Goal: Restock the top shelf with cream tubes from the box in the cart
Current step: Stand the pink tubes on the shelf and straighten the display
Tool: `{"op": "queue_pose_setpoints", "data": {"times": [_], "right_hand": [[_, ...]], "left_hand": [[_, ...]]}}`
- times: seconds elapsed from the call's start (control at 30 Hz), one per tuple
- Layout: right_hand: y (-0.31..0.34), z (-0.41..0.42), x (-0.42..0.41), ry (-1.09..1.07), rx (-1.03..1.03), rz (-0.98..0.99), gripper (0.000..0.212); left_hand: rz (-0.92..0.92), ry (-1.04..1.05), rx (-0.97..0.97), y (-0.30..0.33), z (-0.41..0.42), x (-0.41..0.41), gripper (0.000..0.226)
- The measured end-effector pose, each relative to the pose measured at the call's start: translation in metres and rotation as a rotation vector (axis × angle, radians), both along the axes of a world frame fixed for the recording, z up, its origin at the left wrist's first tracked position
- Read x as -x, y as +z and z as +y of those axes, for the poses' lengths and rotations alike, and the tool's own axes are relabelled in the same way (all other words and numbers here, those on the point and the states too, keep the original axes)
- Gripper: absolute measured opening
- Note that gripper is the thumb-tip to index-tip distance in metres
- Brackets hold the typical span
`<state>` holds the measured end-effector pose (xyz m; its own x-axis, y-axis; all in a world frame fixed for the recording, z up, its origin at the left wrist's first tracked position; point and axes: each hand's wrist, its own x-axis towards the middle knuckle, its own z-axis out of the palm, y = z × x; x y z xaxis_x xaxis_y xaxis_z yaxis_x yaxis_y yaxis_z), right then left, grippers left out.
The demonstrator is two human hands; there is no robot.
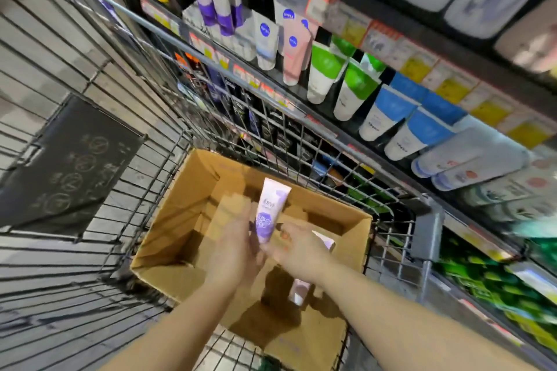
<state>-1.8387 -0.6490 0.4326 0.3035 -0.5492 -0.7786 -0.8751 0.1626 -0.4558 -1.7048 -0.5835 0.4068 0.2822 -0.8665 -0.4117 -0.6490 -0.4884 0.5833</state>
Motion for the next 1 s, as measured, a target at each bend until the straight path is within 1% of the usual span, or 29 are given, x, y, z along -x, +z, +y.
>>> {"op": "queue_pose_setpoints", "data": {"times": [0.03, 0.1, 0.17, 0.23, 0.3, 0.33, 0.4, 0.47, 0.5, 0.6, 0.73, 0.8, 0.9, 1.0], "right_hand": [[0.005, -0.002, -0.002, -0.083, -0.051, -0.054, 0.047], [0.016, -0.010, 0.001, -0.213, -0.084, -0.139, 0.029], [0.023, -0.022, 0.010, -0.267, -0.048, -0.177, 0.023], [0.024, -0.033, 0.023, -0.266, 0.060, -0.158, 0.026], [0.020, -0.043, 0.034, -0.279, 0.171, -0.133, 0.028], [0.017, -0.047, 0.040, -0.286, 0.194, -0.126, 0.029], [0.011, -0.050, 0.050, -0.285, 0.202, -0.123, 0.031], [0.005, -0.048, 0.057, -0.277, 0.200, -0.132, 0.031], [0.002, -0.046, 0.059, -0.272, 0.204, -0.132, 0.030], [-0.005, -0.038, 0.063, -0.279, 0.195, -0.135, 0.029], [-0.009, -0.033, 0.065, -0.300, 0.174, -0.150, 0.032], [-0.005, -0.031, 0.065, -0.310, 0.151, -0.162, 0.032], [0.010, -0.026, 0.063, -0.313, 0.138, -0.181, 0.033], [0.030, -0.022, 0.059, -0.304, 0.170, -0.177, 0.033]], "left_hand": [[0.001, -0.014, 0.041, 0.012, -0.003, 0.006, 0.081], [-0.019, -0.055, 0.093, 0.029, -0.008, 0.015, 0.091], [0.026, -0.057, 0.098, 0.027, -0.012, 0.018, 0.098], [0.042, -0.074, 0.004, 0.013, -0.012, 0.018, 0.097], [0.004, -0.130, -0.181, -0.008, -0.007, 0.021, 0.084], [-0.001, -0.154, -0.274, -0.021, -0.002, 0.027, 0.078], [0.085, -0.164, -0.399, -0.045, 0.009, 0.044, 0.076], [0.176, -0.148, -0.466, -0.063, 0.016, 0.063, 0.072], [0.217, -0.141, -0.486, -0.069, 0.019, 0.071, 0.067], [0.263, -0.096, -0.491, -0.078, 0.024, 0.086, 0.051], [0.313, -0.012, -0.491, -0.078, 0.025, 0.086, 0.050], [0.339, -0.004, -0.508, -0.071, 0.024, 0.076, 0.045], [0.445, 0.087, -0.491, -0.052, 0.024, 0.054, 0.030], [0.488, 0.209, -0.398, -0.023, 0.023, 0.030, 0.034]]}}
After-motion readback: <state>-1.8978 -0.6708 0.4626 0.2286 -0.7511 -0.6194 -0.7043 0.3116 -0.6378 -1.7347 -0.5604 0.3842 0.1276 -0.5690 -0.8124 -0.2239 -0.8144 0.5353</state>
